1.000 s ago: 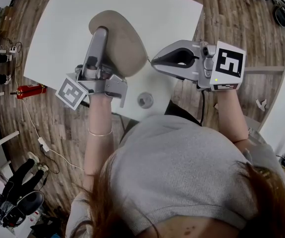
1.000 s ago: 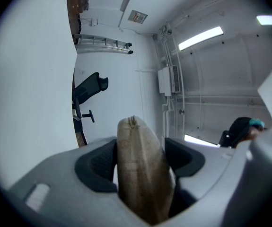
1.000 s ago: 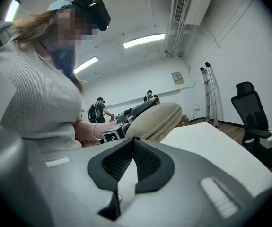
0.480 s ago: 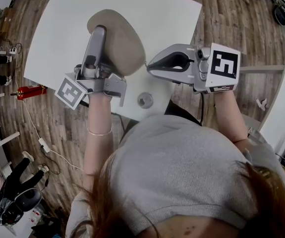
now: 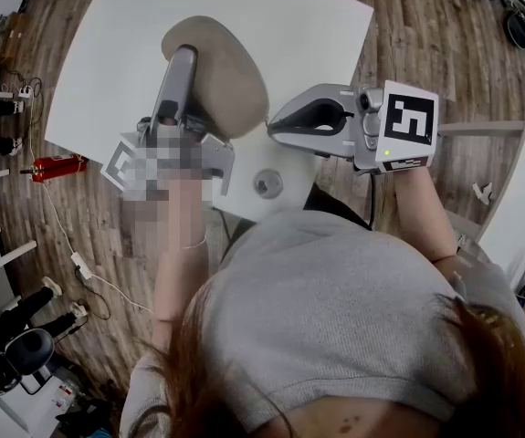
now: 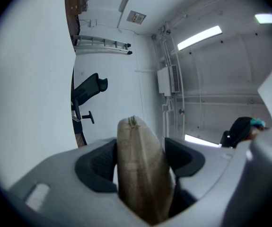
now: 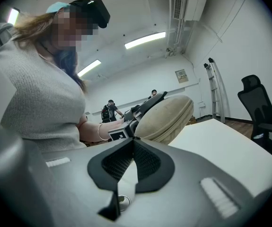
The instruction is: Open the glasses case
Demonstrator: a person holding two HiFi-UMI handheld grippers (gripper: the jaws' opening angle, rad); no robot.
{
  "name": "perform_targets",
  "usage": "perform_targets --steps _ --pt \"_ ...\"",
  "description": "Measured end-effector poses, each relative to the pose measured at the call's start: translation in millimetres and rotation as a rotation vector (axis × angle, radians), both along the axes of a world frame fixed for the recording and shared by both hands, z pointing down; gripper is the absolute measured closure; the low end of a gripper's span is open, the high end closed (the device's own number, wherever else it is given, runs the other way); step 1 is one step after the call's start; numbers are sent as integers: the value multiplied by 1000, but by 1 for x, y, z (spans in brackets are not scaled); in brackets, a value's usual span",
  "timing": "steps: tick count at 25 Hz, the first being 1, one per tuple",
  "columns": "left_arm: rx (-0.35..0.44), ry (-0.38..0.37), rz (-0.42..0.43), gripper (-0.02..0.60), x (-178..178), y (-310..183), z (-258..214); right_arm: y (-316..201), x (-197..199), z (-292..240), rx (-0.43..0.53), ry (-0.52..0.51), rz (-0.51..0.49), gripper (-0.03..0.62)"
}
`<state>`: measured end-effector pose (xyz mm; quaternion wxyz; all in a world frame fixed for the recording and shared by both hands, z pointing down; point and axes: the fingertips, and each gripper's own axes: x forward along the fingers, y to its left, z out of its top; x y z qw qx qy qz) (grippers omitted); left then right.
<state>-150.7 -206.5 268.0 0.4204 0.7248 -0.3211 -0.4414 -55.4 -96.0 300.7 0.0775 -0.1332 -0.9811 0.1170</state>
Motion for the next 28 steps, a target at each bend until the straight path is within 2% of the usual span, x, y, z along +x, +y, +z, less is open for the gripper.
perform_targets --steps 13,21,24,28 --pt "-2 -9 -4 268 1 1 -2 8 -7 0 -25 -8 -32 589" --pt "18 -14 -26 268 0 0 -7 11 -11 -3 -51 -50 -20 589" --pt "20 -12 -37 268 0 0 -9 11 -12 -4 -31 -60 -8 589" --pt "49 -59 -35 268 -13 2 8 15 -16 -4 -30 -54 -23 589"
